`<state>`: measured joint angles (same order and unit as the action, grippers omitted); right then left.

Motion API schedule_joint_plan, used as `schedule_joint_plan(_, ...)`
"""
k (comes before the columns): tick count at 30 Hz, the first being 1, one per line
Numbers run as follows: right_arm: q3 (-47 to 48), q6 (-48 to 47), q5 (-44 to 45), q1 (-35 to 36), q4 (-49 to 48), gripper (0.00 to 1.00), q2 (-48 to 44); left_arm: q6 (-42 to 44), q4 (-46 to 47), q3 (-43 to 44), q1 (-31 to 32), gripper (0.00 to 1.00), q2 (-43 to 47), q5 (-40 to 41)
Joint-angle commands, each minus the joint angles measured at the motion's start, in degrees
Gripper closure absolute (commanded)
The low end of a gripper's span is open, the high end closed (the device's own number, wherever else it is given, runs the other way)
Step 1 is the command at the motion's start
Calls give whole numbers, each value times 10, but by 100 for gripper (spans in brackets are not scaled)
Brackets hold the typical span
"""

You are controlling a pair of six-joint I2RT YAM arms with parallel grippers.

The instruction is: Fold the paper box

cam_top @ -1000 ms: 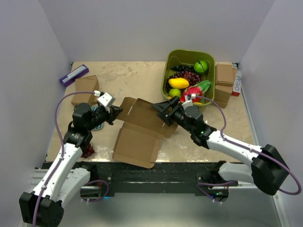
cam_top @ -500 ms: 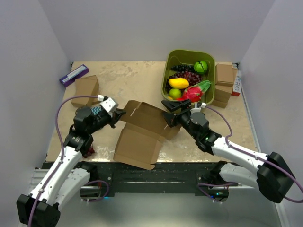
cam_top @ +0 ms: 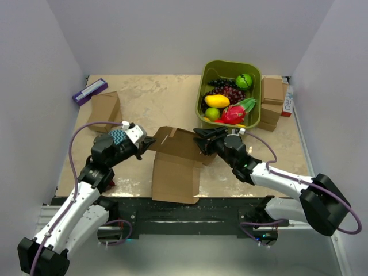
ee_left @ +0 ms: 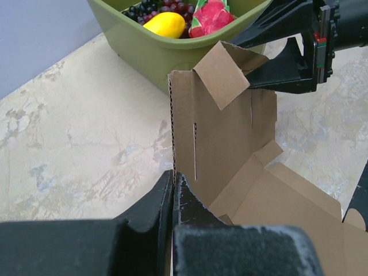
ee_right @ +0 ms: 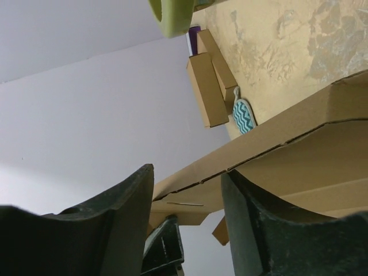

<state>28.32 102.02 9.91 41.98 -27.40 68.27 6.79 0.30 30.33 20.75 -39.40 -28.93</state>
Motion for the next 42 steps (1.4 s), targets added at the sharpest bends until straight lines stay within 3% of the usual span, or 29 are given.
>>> schedule_joint_plan(1,23,0,14,-2,-13,50,8,13,37,-1,10,100,1,-10)
schedule_joint_plan(4,20,-2,23,-1,-18,66,13,12,37,-4,15,100,-1,-6)
schedule_joint_plan(5,21,-3,27,-1,-17,76,14,11,37,-4,16,100,-3,0)
schedule_joint_plan(7,24,-7,37,-2,-14,86,17,3,35,0,17,100,-11,11)
schedule_joint_plan(8,27,-11,41,-2,-14,95,19,0,30,3,16,96,-20,24)
schedule_joint_plan(9,30,-22,51,-2,-9,100,21,-3,20,12,16,86,-25,29)
schedule_joint_plan(10,36,-28,56,-1,-3,100,22,-8,16,17,16,65,-30,36)
schedule_joint_plan(13,43,-53,79,0,-1,100,28,-18,7,32,16,35,-38,67)
schedule_joint_plan(16,45,-76,104,6,-15,100,41,-46,8,38,15,28,-30,106)
schedule_joint_plan(24,33,-155,154,48,-119,100,80,-201,6,16,17,28,37,181)
schedule_joint_plan(29,17,-188,180,68,-172,100,101,-341,24,-48,21,32,31,63)
schedule_joint_plan(31,18,-195,190,72,-182,100,105,-379,44,-79,30,35,35,57)
schedule_joint_plan(42,58,-234,251,84,-152,100,116,-437,15,-164,82,33,18,131)
